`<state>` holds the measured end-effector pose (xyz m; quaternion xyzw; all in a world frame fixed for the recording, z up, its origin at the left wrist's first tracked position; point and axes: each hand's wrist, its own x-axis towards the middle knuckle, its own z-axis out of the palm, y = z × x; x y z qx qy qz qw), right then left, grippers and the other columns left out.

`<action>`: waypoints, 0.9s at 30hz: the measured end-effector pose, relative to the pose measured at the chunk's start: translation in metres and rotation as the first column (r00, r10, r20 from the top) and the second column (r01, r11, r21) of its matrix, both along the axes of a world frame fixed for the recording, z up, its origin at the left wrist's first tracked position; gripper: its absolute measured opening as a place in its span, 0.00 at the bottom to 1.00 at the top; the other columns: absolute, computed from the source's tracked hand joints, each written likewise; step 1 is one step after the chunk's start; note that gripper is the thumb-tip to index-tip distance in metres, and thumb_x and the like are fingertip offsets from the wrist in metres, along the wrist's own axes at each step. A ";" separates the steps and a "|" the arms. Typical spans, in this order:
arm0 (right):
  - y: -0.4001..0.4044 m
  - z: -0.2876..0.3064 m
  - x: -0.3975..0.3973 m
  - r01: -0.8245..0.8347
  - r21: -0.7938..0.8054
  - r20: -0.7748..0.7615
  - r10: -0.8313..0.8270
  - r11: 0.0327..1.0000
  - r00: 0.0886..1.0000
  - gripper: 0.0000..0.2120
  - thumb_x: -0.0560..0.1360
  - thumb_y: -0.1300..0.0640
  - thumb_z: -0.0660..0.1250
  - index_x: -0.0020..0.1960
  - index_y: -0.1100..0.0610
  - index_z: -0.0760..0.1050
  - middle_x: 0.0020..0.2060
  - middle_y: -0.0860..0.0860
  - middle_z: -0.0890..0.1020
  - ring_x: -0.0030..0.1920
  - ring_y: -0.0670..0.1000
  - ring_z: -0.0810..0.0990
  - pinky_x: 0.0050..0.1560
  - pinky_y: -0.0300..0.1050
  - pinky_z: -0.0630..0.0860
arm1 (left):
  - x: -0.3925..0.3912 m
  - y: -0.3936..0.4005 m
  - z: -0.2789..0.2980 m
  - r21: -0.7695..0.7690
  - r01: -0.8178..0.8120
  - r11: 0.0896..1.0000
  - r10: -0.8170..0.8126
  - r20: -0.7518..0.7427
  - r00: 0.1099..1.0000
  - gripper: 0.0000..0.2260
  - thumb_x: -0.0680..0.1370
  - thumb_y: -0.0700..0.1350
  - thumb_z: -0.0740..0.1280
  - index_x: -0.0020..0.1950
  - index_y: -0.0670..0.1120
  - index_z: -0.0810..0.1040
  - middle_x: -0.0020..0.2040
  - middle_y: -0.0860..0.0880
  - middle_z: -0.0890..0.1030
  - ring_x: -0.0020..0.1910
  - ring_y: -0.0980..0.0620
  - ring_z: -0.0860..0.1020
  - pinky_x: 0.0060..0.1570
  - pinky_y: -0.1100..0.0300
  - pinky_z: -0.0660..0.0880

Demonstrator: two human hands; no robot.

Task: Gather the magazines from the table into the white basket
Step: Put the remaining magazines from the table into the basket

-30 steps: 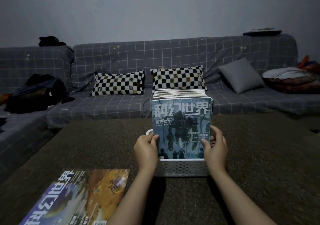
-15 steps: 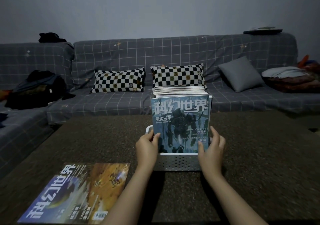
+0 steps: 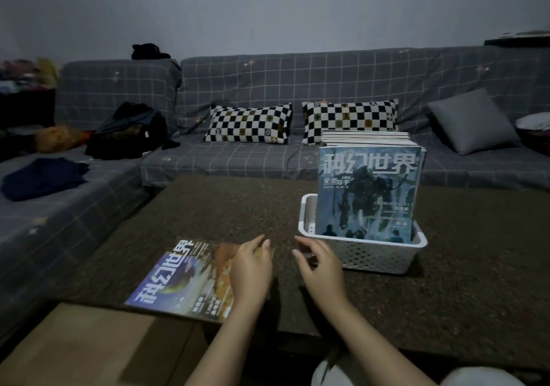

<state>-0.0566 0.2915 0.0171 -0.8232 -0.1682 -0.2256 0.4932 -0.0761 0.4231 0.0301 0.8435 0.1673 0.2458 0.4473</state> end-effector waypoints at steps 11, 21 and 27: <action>0.039 -0.050 0.008 -0.086 -0.208 -0.248 0.033 0.974 0.968 0.15 0.74 0.54 0.68 0.60 0.57 0.78 0.57 0.52 0.80 0.60 0.50 0.75 0.59 0.34 0.65 | -0.020 0.053 -0.069 0.478 0.294 0.828 -0.053 -0.455 0.889 0.23 0.81 0.57 0.47 0.77 0.54 0.57 0.79 0.50 0.54 0.78 0.53 0.48 0.74 0.51 0.41; 0.062 -0.047 -0.001 -0.109 -0.579 -0.339 -0.117 0.808 0.933 0.27 0.73 0.42 0.63 0.69 0.51 0.68 0.62 0.53 0.71 0.63 0.54 0.66 0.64 0.47 0.62 | -0.070 0.085 -0.069 0.325 0.123 0.938 -0.078 -0.148 0.986 0.13 0.78 0.49 0.64 0.62 0.55 0.79 0.63 0.56 0.79 0.65 0.61 0.71 0.72 0.61 0.50; 0.065 -0.035 -0.032 -0.041 -0.568 -0.418 -0.245 0.822 0.875 0.25 0.71 0.42 0.67 0.63 0.53 0.71 0.60 0.55 0.72 0.61 0.56 0.70 0.57 0.48 0.70 | -0.092 0.091 -0.070 -0.211 -0.386 0.898 0.342 -0.216 0.915 0.27 0.77 0.46 0.67 0.72 0.42 0.63 0.70 0.40 0.66 0.63 0.41 0.72 0.56 0.52 0.69</action>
